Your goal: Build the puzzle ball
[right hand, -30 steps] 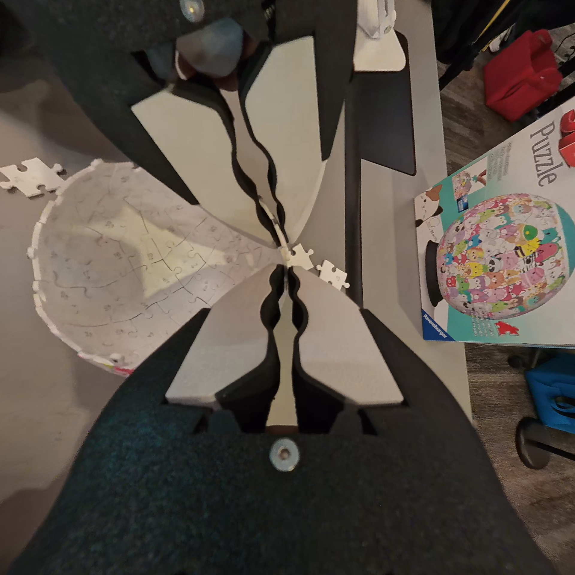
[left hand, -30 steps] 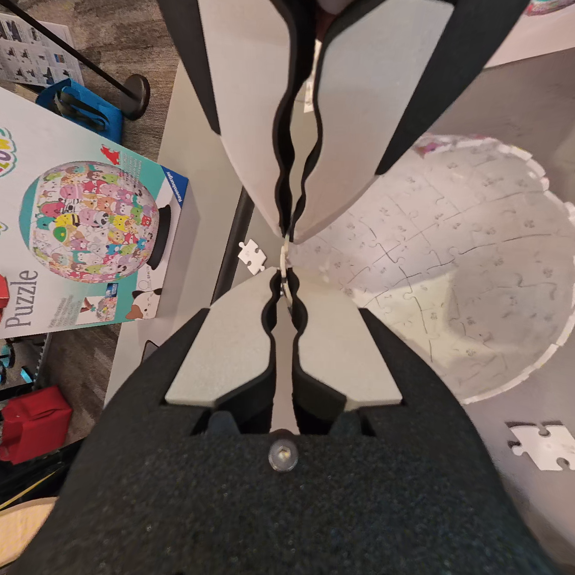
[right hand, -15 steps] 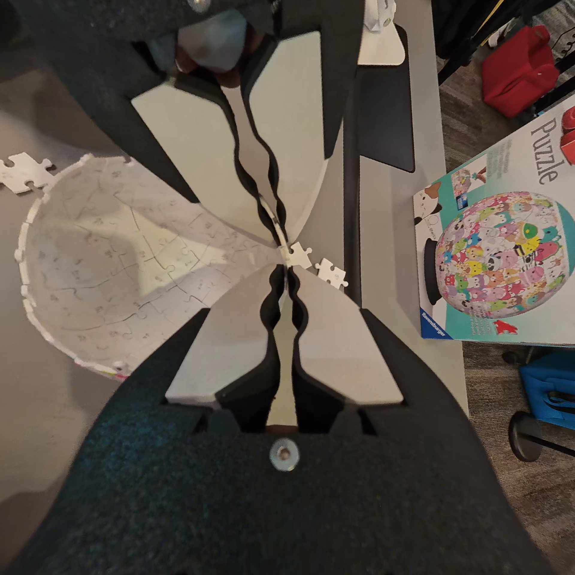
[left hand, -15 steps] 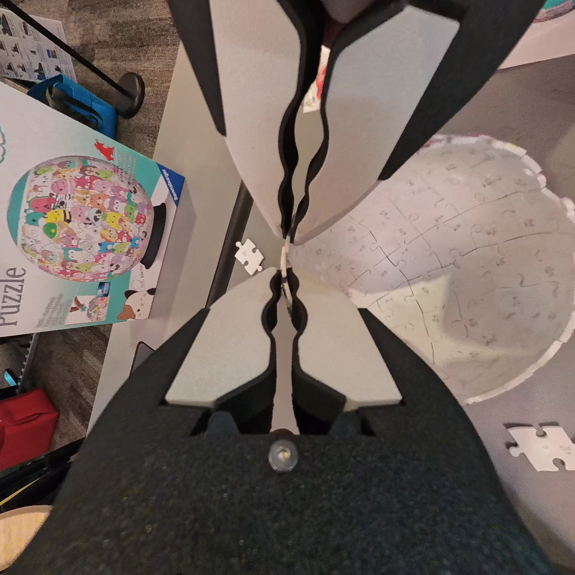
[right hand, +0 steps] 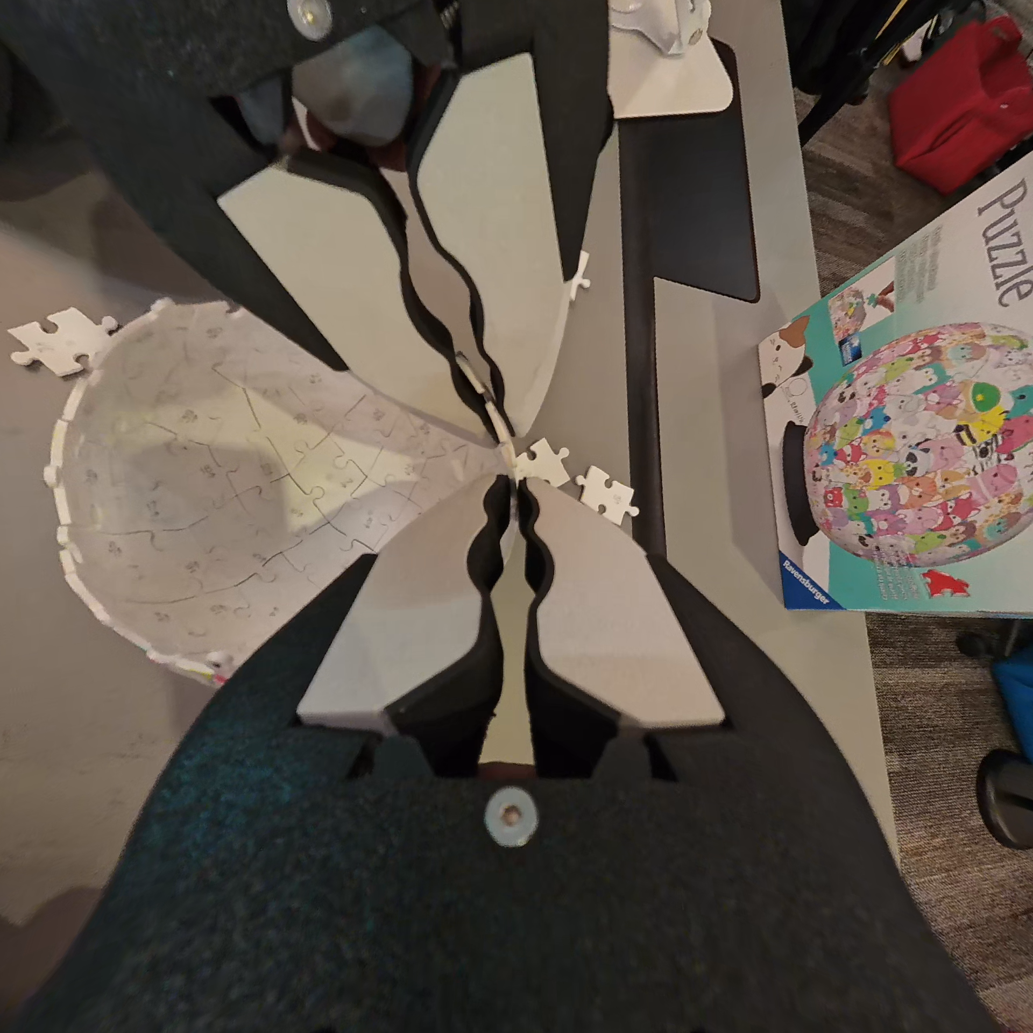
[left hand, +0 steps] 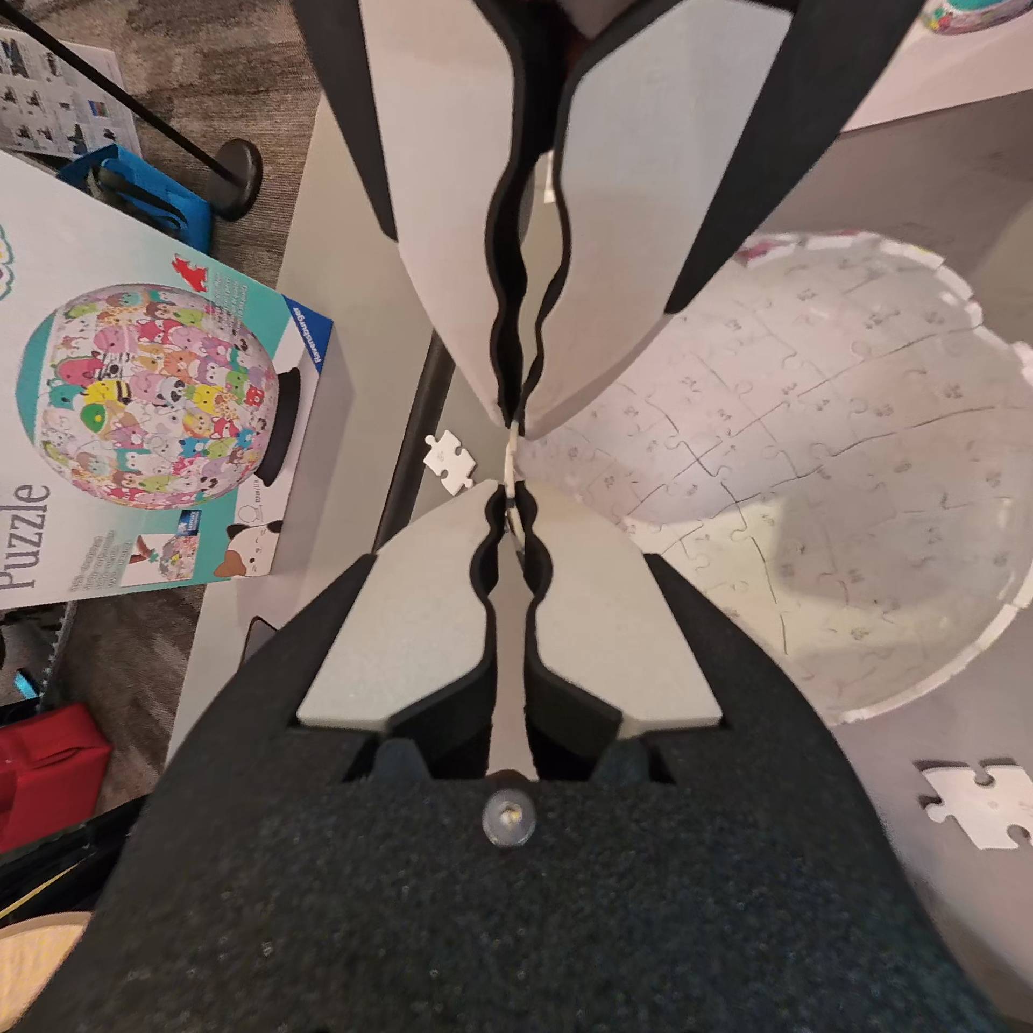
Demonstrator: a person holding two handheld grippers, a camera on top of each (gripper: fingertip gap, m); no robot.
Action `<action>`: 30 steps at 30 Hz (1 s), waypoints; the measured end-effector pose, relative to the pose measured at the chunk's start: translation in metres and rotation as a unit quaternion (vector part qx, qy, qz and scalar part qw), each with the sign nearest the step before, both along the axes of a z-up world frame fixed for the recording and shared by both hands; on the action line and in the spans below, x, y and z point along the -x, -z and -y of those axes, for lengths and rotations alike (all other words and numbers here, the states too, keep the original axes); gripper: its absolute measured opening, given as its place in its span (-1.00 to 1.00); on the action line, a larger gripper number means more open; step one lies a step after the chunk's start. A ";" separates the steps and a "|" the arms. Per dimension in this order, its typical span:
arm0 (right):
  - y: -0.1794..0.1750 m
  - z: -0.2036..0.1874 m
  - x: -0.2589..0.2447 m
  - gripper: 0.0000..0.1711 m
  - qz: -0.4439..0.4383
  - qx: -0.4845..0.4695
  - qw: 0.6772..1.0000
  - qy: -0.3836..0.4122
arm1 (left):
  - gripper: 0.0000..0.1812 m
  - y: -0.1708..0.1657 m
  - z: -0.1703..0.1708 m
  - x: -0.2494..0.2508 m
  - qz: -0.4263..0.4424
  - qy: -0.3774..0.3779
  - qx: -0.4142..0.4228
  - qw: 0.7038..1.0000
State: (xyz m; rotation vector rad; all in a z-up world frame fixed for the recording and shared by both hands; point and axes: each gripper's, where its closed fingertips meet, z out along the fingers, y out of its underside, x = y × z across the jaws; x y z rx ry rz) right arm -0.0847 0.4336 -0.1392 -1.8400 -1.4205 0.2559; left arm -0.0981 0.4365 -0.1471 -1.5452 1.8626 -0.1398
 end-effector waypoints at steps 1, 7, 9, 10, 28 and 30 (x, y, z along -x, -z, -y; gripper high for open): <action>0.000 0.000 0.000 -0.97 0.002 -0.002 1.000 0.000 | -0.97 0.000 0.000 0.000 -0.001 0.000 -0.003 1.000; 0.002 -0.001 0.000 -0.98 0.015 -0.006 1.000 0.002 | -0.97 0.002 -0.001 0.000 -0.008 -0.003 -0.014 1.000; 0.003 -0.001 -0.001 -0.98 0.012 -0.005 1.000 0.003 | -0.97 0.003 -0.001 0.000 -0.010 -0.003 -0.017 1.000; 0.003 -0.001 -0.001 -0.98 0.009 -0.004 1.000 0.002 | -0.97 0.003 -0.002 0.000 -0.010 -0.003 -0.017 1.000; -0.001 -0.001 0.002 -0.95 0.053 -0.068 0.996 -0.028 | -0.96 0.002 -0.001 -0.001 -0.007 -0.003 -0.007 1.000; -0.001 0.000 0.003 -0.95 0.053 -0.072 0.995 -0.034 | -0.97 0.002 -0.001 -0.001 -0.007 -0.004 -0.003 1.000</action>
